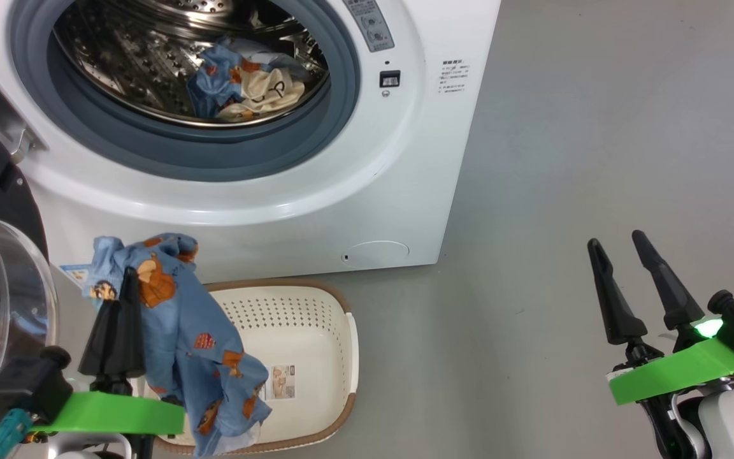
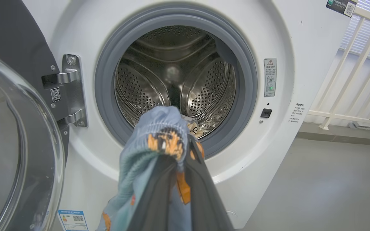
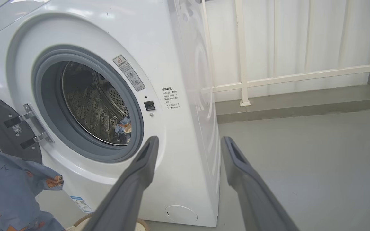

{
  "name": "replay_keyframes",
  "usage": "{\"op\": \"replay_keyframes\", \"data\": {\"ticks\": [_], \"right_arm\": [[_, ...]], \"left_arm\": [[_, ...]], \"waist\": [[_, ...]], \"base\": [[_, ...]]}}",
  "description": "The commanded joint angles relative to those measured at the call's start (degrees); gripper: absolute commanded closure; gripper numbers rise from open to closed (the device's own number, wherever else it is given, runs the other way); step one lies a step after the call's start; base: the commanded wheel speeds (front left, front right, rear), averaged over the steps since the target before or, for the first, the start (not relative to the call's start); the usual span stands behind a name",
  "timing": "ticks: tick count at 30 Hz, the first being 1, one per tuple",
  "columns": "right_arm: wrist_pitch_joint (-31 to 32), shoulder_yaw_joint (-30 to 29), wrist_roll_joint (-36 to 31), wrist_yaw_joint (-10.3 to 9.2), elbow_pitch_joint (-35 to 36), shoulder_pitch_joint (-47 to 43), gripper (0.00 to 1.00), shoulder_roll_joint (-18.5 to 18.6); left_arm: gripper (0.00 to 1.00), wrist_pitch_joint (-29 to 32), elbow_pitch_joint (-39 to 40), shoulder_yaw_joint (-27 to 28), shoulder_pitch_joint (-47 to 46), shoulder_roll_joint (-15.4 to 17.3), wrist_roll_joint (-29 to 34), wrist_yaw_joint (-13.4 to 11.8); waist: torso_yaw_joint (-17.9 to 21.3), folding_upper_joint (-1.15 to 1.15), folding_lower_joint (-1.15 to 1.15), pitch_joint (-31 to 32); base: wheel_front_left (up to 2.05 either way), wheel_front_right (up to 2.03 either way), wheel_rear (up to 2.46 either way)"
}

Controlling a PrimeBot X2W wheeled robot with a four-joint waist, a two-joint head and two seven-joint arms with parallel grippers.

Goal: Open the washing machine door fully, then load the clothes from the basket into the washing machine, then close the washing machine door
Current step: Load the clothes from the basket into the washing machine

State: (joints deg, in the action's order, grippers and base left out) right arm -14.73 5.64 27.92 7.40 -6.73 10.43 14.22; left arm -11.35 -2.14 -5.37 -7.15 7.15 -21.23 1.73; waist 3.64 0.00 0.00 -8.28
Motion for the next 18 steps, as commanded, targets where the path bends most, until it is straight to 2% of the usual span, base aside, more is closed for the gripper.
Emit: {"op": "replay_keyframes", "data": {"ticks": [1, 18], "right_arm": [[-0.27, 0.67, 0.24, 0.09, 1.69, -0.62, 0.0, 0.82], [-0.27, 0.59, -0.22, 0.09, 1.73, -0.86, 0.0, 0.73]], "left_arm": [[1.0, 0.1, 2.17, 2.18, -0.27, 0.77, -1.06, -0.18], [1.0, 0.69, 4.21, 1.47, -1.64, -0.2, -4.38, 0.53]], "waist": [[-0.1, 0.0, 0.0, -0.06], [0.09, 0.0, 0.0, -0.53]], "base": [[0.0, 0.0, 0.0], [0.0, 0.0, 0.0]]}}
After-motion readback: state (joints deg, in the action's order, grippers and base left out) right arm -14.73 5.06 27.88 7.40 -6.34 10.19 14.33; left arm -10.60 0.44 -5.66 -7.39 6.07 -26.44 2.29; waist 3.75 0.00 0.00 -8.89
